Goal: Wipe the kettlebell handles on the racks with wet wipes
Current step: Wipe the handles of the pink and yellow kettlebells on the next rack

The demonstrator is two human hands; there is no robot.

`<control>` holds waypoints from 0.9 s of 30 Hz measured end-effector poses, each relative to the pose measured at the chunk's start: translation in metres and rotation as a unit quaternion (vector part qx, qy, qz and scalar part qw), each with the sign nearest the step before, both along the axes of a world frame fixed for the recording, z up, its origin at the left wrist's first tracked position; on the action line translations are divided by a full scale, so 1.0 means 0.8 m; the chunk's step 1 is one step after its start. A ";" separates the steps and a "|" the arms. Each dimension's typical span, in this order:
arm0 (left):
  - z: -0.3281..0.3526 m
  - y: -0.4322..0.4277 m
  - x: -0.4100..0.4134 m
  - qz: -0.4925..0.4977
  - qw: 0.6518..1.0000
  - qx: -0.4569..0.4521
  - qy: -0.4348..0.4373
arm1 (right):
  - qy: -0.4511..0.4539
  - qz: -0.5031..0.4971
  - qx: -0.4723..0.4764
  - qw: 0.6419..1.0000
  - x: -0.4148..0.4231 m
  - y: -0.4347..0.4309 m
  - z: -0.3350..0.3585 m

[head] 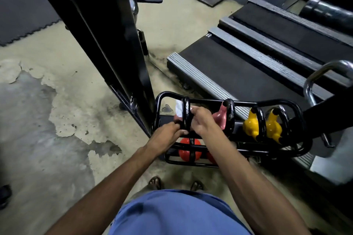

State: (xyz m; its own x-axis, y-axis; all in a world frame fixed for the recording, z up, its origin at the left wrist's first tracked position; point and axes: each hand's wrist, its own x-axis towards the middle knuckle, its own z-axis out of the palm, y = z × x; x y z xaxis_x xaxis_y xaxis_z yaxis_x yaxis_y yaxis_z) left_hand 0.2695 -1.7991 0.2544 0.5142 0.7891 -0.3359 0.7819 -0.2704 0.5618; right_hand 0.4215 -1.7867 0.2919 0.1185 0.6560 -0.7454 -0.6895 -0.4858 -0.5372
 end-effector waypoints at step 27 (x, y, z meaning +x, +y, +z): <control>-0.025 0.016 -0.018 -0.079 0.993 0.081 -0.019 | -0.203 0.035 0.033 0.978 -0.002 -0.027 -0.022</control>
State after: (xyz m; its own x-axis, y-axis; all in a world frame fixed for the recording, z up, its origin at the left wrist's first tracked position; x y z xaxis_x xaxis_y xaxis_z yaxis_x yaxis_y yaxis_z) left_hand 0.2554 -1.7859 0.2345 0.6454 0.7399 -0.1896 0.7020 -0.4768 0.5290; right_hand 0.4197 -1.8083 0.2742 0.3492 0.7180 -0.6021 -0.3794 -0.4792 -0.7915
